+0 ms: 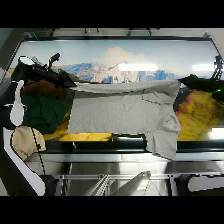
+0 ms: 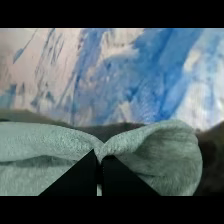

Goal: Fold the shirts.

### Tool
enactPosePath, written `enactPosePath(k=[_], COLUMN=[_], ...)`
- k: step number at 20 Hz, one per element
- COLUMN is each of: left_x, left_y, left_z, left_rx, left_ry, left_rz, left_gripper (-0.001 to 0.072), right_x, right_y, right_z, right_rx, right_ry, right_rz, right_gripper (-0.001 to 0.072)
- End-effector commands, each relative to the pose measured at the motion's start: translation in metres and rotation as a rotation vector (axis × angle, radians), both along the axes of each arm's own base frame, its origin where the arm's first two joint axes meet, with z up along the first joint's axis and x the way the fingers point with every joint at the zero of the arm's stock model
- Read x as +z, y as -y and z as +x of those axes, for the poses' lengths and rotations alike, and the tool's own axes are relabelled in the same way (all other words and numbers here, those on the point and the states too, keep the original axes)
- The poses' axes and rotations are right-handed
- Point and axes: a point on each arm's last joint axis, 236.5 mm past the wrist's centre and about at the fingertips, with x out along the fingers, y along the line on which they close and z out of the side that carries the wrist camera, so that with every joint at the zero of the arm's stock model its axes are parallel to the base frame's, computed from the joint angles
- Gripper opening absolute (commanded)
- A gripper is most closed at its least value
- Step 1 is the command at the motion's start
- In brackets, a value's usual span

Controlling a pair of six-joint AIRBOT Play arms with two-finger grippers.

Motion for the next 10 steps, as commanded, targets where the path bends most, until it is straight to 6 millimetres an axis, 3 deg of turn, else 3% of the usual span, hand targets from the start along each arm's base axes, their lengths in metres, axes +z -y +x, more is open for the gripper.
enactPosePath(k=[1, 5, 7, 10], left_x=[-0.01, -0.025, -0.035, -0.038], left_y=[0.0, -0.012, -0.018, -0.01], left_z=[-0.021, -0.026, -0.03, -0.031], left_rx=[-0.032, -0.003, -0.006, -0.024], left_ry=[-0.087, -0.139, -0.164, -0.154], left_rz=[-0.004, 0.054, 0.119, 0.141], left_gripper=[0.0007, 0.0006, 0.0006, 0.0006], right_x=[-0.014, -0.05, -0.065, -0.087], right_y=[0.01, 0.023, 0.018, 0.01], right_z=[-0.033, -0.051, -0.053, -0.058], right_rx=[0.065, 0.052, 0.055, 0.071], right_ry=[-0.1, -0.198, -0.228, -0.276], right_rz=[0.015, -0.044, -0.03, -0.005], right_gripper=[0.0021, 0.0022, 0.0022, 0.0022])
